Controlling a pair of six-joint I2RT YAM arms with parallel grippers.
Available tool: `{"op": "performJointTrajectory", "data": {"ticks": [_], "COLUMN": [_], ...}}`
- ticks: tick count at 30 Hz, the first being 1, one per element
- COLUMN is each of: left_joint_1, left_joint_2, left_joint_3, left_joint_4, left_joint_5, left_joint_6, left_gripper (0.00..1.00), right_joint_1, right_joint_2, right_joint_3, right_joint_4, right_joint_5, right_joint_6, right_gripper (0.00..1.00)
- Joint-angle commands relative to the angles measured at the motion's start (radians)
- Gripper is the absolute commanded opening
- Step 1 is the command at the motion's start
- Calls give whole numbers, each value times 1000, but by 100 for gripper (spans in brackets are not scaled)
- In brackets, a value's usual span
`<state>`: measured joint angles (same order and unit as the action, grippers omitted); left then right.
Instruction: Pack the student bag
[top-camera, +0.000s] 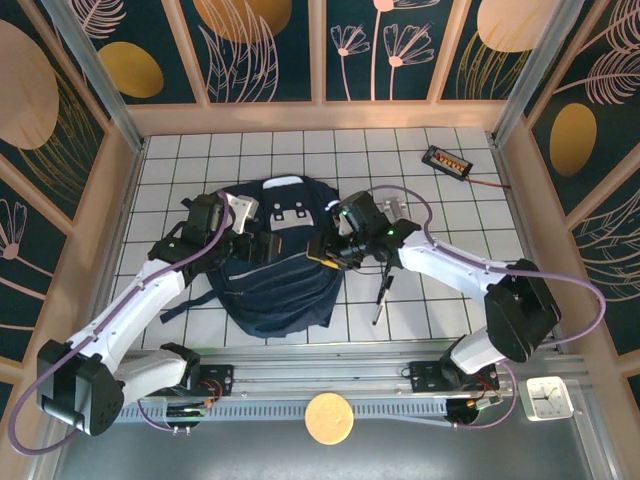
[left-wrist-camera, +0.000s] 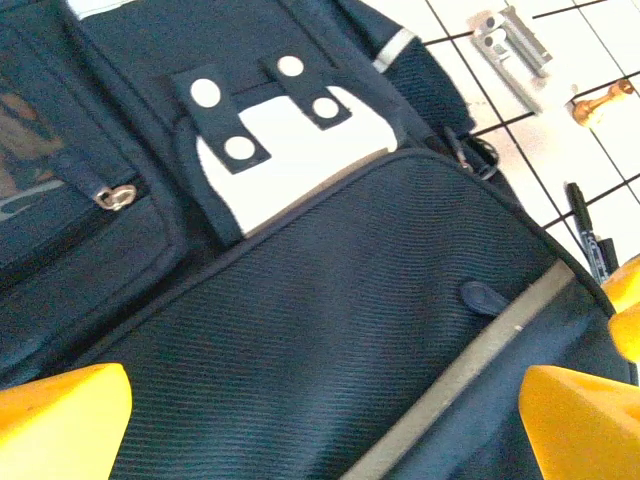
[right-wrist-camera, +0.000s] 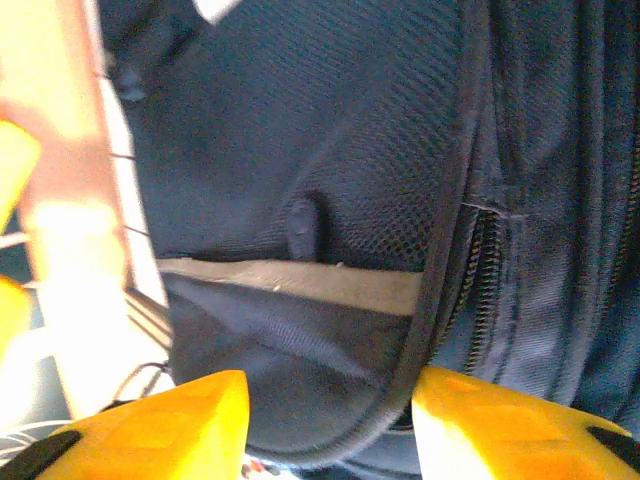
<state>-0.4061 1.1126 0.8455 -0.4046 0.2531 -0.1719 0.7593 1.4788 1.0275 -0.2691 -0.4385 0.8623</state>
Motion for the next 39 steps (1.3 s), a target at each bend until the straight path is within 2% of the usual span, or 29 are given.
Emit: {"op": "performJointTrajectory", "data": {"ticks": [1,7,11,16,20,22,25,26,27,29,31,32,33,34,37,38,39], "left_joint_1": [-8,-19,-25,-74,-91,-92,-92,-93,-92,-92,-92,-92,-92,-92,-92,-92,-92], "left_joint_2": [-45,-123,-150,-102,-38,-4,55,77,97,135,160,165,170,173,206,226,254], "left_joint_3": [-27,-75,-93,-111,-116,-114,-105,-99,-90,-56,-1,33,74,113,261,302,340], "left_joint_4": [39,93,52,9,52,83,126,139,149,152,126,112,95,78,33,30,27], "left_joint_5": [47,178,249,200,169,143,118,113,101,59,19,0,-18,-33,-53,-43,-35], "left_joint_6": [78,248,397,489,495,481,466,459,447,409,370,344,315,288,182,150,120], "left_gripper": [99,97,99,97,89,81,64,53,39,0,0,0,0,0,0,0,0], "right_joint_1": [0,-17,-19,-23,-23,-25,-29,-31,-35,-48,-64,-70,-75,-78,-118,-147,-199], "right_joint_2": [-48,-12,26,50,57,58,59,57,56,47,15,-11,-38,-59,-122,-142,-162], "right_joint_3": [23,28,52,78,83,82,71,67,63,68,88,108,132,153,181,168,145], "right_joint_4": [180,225,233,227,221,221,224,226,220,178,77,0,-79,-147,-355,-399,-422], "right_joint_5": [-2,-31,-38,-50,-54,-57,-60,-61,-59,-42,21,92,170,239,483,517,480], "right_joint_6": [70,90,91,87,85,83,81,78,73,47,-2,-37,-81,-117,-149,-148,-165], "right_gripper": [45,44,44,44,43,43,43,43,44,45,58,73,96,99,99,99,99]}}
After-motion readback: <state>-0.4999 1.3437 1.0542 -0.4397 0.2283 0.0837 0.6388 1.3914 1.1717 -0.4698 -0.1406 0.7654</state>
